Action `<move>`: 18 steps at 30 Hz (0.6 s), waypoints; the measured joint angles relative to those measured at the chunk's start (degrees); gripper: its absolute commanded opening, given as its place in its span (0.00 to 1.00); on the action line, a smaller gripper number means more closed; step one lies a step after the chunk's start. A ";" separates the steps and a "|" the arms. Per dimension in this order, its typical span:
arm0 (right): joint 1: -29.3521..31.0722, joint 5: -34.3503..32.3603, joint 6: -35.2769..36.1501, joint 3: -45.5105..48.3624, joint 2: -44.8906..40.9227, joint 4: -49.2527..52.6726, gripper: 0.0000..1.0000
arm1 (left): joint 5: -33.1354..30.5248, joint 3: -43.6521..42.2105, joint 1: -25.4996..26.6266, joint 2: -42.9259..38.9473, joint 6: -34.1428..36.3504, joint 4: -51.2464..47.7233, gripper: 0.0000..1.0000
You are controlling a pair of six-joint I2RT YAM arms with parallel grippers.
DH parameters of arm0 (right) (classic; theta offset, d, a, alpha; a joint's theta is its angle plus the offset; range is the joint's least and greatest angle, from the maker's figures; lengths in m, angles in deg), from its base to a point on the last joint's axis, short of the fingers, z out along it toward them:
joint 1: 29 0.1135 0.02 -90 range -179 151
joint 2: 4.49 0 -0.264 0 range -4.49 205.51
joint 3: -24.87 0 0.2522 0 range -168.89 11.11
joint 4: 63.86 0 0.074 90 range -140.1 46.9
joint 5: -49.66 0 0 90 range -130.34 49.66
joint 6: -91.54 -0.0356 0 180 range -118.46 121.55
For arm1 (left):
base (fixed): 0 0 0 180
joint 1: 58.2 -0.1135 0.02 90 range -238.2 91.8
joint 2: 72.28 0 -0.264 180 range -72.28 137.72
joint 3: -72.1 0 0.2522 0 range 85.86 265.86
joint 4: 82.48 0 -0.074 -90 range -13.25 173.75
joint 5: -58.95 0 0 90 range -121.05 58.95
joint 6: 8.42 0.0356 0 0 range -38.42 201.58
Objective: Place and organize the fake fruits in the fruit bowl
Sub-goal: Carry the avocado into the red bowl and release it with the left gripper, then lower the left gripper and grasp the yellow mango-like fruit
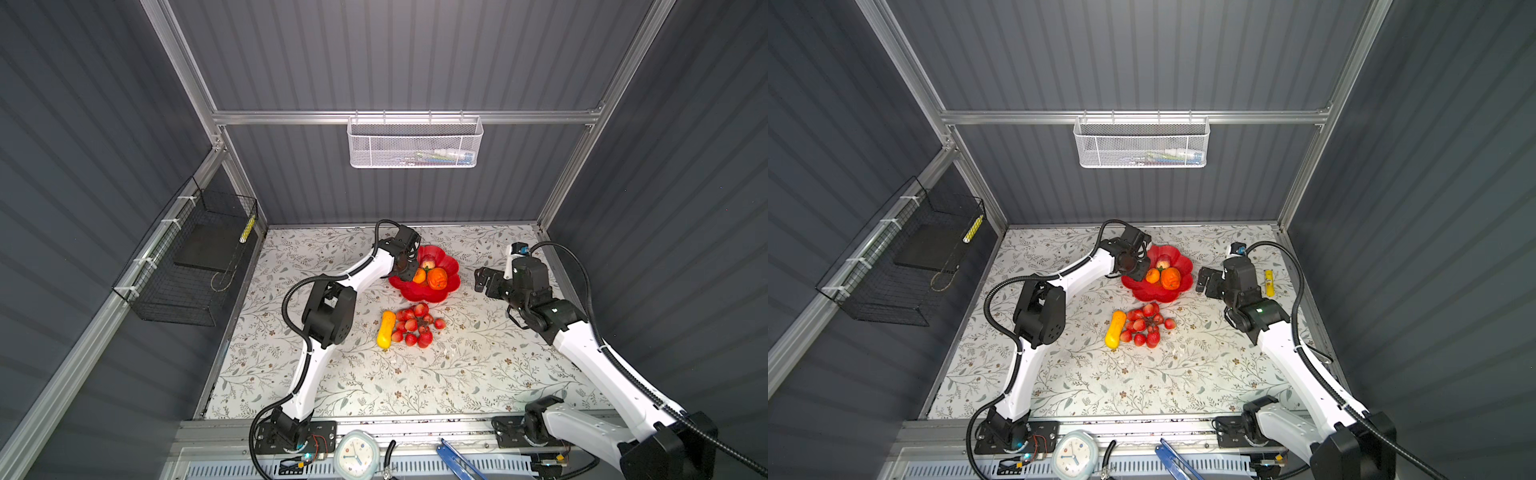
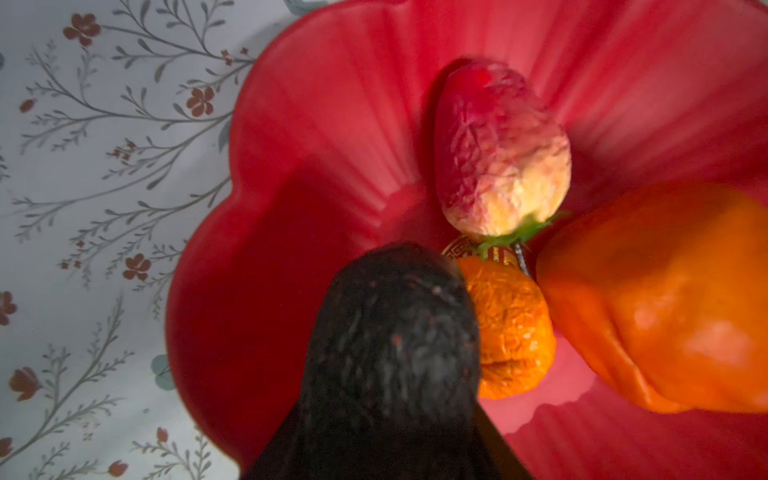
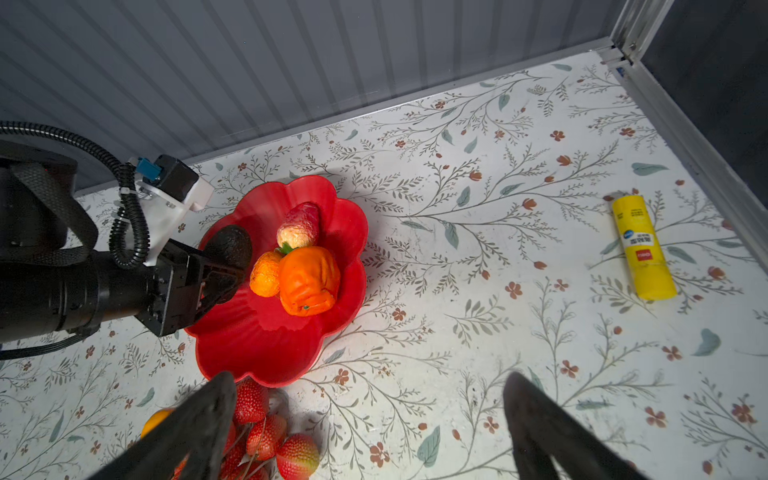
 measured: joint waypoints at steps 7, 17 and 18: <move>-0.42 0.11 0.24 0.00 1.01 0.09 0.99 | 0.94 0.02 0.00 -0.02 -0.98 -0.02 0.70; -0.70 1.57 0.22 -1.03 4.94 -0.63 0.99 | -3.30 -14.71 0.00 -21.59 -3.08 3.56 0.80; -0.72 1.84 0.20 -1.18 5.70 -0.92 0.99 | -4.17 -17.84 0.00 -26.01 -3.37 4.13 0.81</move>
